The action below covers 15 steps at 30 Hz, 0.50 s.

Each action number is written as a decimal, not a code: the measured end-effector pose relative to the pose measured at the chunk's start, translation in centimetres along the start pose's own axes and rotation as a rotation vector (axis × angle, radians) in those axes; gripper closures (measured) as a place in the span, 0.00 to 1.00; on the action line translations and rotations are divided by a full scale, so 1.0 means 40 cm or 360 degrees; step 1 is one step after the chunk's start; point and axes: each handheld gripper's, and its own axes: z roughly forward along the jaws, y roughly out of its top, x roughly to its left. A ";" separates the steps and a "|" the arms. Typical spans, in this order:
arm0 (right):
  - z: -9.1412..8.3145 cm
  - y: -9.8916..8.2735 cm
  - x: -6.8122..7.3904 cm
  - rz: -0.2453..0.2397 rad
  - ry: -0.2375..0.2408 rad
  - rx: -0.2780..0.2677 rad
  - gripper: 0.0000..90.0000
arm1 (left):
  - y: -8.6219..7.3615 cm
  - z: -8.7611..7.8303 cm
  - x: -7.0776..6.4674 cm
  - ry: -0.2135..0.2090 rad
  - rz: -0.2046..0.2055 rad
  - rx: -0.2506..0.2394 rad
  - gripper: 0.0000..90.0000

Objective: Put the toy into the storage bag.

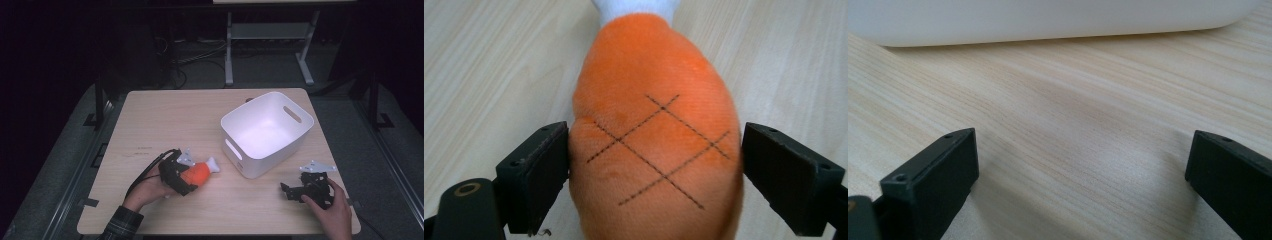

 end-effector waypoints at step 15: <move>0.000 0.000 0.000 0.0000 0.0000 0.0000 0.00 | 0.001 0.032 -0.003 0.0060 0.0009 0.0048 0.15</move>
